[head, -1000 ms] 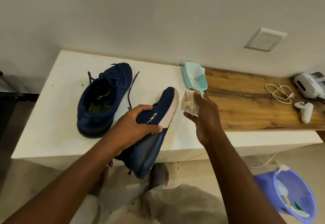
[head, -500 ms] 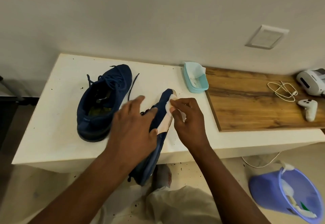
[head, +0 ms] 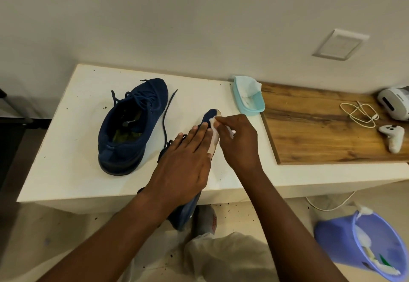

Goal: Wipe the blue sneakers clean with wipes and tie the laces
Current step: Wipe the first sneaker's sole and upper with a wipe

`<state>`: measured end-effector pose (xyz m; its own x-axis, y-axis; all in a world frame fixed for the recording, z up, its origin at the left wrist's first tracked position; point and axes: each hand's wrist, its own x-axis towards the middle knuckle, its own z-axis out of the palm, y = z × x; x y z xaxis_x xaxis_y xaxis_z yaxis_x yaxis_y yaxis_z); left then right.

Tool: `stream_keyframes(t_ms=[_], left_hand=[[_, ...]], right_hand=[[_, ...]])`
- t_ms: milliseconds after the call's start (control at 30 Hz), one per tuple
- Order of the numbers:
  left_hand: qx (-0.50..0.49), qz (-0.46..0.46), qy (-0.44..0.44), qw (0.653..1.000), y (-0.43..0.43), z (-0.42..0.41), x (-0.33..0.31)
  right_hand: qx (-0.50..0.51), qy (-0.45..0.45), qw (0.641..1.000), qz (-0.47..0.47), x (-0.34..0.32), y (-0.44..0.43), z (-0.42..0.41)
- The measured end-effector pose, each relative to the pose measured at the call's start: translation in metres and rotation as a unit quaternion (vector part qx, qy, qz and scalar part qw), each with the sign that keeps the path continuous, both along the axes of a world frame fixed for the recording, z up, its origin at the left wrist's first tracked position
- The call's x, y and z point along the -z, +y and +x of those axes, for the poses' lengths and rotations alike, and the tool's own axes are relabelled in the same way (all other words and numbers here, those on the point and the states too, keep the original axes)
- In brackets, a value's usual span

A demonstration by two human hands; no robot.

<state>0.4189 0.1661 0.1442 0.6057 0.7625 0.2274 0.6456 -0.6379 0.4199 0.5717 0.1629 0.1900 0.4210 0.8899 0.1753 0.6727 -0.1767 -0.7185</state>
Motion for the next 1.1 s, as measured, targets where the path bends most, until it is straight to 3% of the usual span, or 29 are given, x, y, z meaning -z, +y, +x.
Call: stream_keyframes(t_ms=[233, 433, 600, 767, 967, 1100], left_hand=[[0.006, -0.011, -0.004, 1.000, 0.000, 0.003, 0.002], [-0.004, -0.025, -0.022, 0.999, -0.002, -0.002, 0.000], [0.007, -0.031, -0.052, 0.998, -0.002, 0.000, 0.003], [0.000, -0.046, -0.066, 0.997, -0.001, -0.001, 0.001], [0.017, -0.089, -0.079, 0.993, 0.001, -0.006, 0.003], [0.012, -0.096, -0.086, 0.992, 0.003, -0.007, 0.003]], right_hand=[[-0.018, -0.020, 0.999, 0.016, 0.002, -0.016, 0.005], [-0.025, -0.059, 0.996, -0.058, -0.011, 0.014, -0.001], [-0.073, -0.064, 0.995, 0.014, -0.004, -0.041, -0.007], [-0.040, -0.047, 0.998, -0.012, -0.012, -0.001, -0.003], [-0.091, -0.068, 0.993, 0.016, 0.005, -0.062, -0.018], [-0.082, -0.082, 0.992, 0.044, 0.005, -0.042, -0.005]])
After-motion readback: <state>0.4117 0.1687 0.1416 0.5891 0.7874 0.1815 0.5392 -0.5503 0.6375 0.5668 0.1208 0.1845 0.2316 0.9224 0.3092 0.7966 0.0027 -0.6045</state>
